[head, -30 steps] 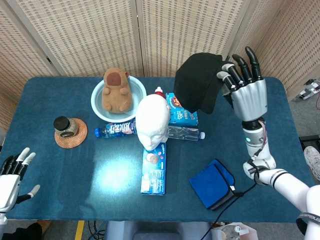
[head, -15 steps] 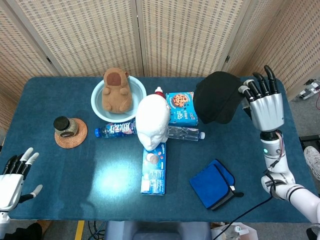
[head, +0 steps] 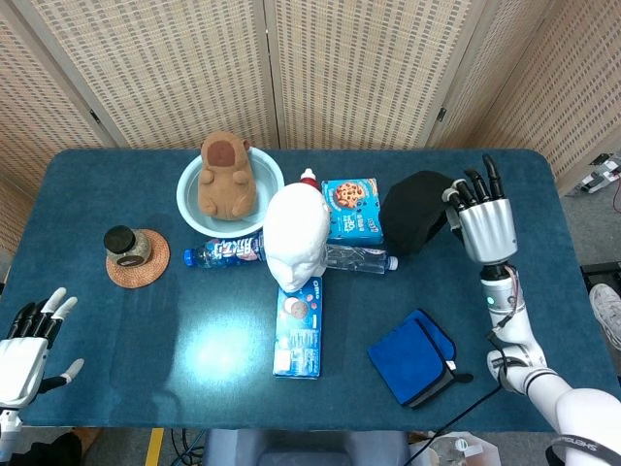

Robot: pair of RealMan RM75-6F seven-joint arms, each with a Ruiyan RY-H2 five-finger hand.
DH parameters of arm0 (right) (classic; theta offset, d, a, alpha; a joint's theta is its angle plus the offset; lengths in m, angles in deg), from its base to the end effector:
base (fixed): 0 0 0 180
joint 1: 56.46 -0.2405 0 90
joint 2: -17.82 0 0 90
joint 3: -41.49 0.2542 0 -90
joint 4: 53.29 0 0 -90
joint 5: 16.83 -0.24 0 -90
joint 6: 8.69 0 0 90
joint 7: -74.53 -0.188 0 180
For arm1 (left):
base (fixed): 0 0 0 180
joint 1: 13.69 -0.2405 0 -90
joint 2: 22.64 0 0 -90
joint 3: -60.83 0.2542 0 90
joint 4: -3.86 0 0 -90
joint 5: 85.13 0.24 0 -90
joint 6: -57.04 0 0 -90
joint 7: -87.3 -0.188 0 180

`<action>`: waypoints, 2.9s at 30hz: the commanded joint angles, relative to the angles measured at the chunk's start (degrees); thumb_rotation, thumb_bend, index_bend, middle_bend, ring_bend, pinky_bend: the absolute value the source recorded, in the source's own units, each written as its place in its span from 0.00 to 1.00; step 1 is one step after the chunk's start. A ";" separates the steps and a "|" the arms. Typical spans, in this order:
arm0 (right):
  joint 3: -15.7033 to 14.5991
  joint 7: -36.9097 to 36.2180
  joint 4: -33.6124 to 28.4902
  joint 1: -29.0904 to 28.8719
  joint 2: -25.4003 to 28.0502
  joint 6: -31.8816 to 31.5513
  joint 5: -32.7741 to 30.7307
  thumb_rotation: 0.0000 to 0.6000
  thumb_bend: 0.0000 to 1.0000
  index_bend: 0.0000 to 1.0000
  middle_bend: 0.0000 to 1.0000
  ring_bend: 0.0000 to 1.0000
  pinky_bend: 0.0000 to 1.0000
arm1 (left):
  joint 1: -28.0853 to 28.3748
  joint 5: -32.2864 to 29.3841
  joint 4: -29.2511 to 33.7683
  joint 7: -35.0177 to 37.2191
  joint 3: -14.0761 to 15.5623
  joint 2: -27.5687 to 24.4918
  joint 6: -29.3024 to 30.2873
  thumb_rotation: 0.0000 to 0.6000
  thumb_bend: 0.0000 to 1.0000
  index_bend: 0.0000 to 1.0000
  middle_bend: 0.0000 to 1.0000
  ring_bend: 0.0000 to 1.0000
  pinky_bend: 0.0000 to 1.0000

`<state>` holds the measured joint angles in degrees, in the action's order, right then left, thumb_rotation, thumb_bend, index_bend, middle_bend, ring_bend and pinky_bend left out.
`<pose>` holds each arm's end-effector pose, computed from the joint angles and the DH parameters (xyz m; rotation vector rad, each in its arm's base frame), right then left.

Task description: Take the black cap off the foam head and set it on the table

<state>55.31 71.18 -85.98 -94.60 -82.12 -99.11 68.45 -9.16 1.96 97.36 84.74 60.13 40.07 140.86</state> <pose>-0.2203 -0.4395 0.0938 1.3526 -0.1709 1.1881 -0.3225 0.2160 0.1248 -1.4477 -0.9040 -0.8379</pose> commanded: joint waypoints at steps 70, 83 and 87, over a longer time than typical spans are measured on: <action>-14.34 17.95 -49.84 23.37 30.48 12.17 -0.63 1.00 0.00 0.00 0.00 0.00 0.00 | 0.40 -0.14 -0.09 0.79 0.53 -0.27 -0.68 1.00 0.20 0.02 0.00 0.00 0.00; -13.22 14.71 -55.22 29.74 35.51 5.14 -2.43 1.00 0.00 0.00 0.05 0.00 0.02 | 0.41 0.13 -0.08 0.98 0.34 -0.34 -0.14 1.00 0.20 0.02 0.00 0.00 0.00; -13.64 12.45 -57.17 31.43 38.19 3.70 -1.73 1.00 0.00 0.00 0.11 0.03 0.09 | 0.32 0.05 -0.23 1.04 0.28 -0.26 0.06 1.00 0.20 0.02 0.00 0.01 0.00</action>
<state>41.84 84.28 -142.30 -63.97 -44.79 -94.66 66.48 -8.84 2.02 97.14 85.77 60.41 39.81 140.93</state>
